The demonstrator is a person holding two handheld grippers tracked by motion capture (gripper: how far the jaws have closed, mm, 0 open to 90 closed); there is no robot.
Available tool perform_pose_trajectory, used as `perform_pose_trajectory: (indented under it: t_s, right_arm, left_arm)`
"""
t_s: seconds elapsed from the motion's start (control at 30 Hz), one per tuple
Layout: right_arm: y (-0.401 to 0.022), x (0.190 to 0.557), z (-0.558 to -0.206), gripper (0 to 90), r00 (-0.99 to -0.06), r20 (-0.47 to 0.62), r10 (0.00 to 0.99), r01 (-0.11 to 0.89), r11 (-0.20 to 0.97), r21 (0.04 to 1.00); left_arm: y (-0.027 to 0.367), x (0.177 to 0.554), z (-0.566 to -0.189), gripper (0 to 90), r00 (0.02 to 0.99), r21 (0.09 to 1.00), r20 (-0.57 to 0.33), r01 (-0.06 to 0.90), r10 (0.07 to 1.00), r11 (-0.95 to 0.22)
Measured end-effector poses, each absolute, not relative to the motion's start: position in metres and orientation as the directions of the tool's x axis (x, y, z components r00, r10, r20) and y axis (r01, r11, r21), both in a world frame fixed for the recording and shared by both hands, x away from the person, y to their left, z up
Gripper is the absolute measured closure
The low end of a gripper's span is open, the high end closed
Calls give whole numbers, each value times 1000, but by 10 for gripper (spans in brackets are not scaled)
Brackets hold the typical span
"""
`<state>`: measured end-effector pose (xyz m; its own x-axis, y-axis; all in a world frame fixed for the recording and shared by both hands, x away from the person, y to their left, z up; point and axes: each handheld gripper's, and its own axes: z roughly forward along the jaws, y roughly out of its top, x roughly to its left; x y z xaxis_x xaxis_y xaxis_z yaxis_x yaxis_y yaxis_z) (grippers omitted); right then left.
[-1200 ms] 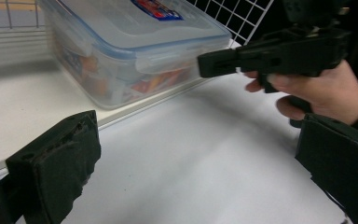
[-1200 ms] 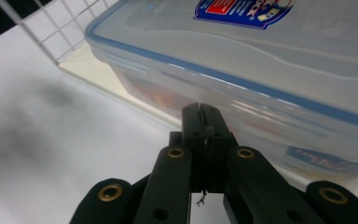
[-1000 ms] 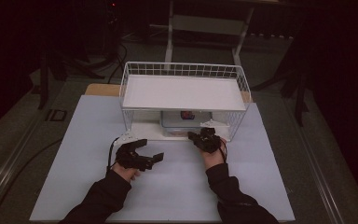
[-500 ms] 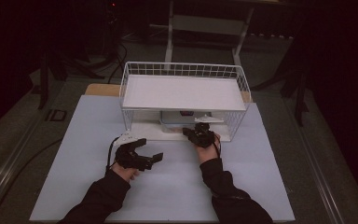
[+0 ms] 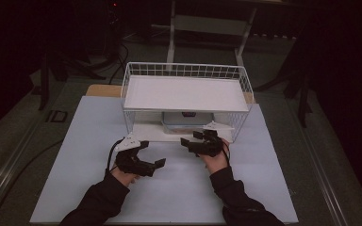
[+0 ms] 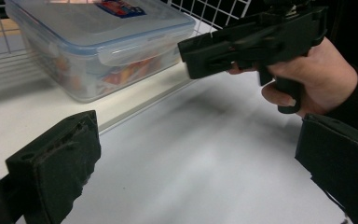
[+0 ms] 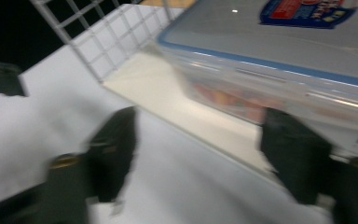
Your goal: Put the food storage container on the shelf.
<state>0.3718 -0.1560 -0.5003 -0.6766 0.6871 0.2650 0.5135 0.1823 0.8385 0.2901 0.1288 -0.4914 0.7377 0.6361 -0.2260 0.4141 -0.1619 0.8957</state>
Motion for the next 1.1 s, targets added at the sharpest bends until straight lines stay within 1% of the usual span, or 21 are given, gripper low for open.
perform_pose_trajectory:
  t_s: [0.1, 0.23, 0.3, 0.47, 0.53, 0.7, 1.1]
  right_arm:
    - [-160, 364, -498, 144, -692, 268, 670, 505, 185, 843]
    - [-164, 354, -497, 144, -709, 269, 652, 495, 189, 848]
    - [-170, 342, -495, 147, -728, 251, 638, 483, 216, 848]
    - [-182, 326, -492, 147, -745, 239, 623, 458, 217, 862]
    - [-186, 319, -490, 147, -746, 218, 630, 440, 220, 871]
    - [-198, 303, -486, 147, -755, 207, 622, 419, 215, 882]
    - [-225, 271, -484, 146, -744, 154, 650, 385, 229, 894]
  left_arm:
    - [128, 287, -490, 3, 748, 898, -216, 405, 628, -174]
    - [129, 282, -488, 3, 756, 898, -200, 396, 624, -191]
    - [130, 279, -487, 3, 760, 898, -190, 391, 621, -203]
    - [135, 272, -485, 3, 765, 897, -195, 391, 613, -204]
    - [137, 269, -484, 3, 767, 899, -193, 388, 612, -202]
    - [145, 262, -484, 3, 759, 901, -179, 382, 626, -205]
    - [163, 244, -487, 3, 759, 898, -198, 394, 620, -195]
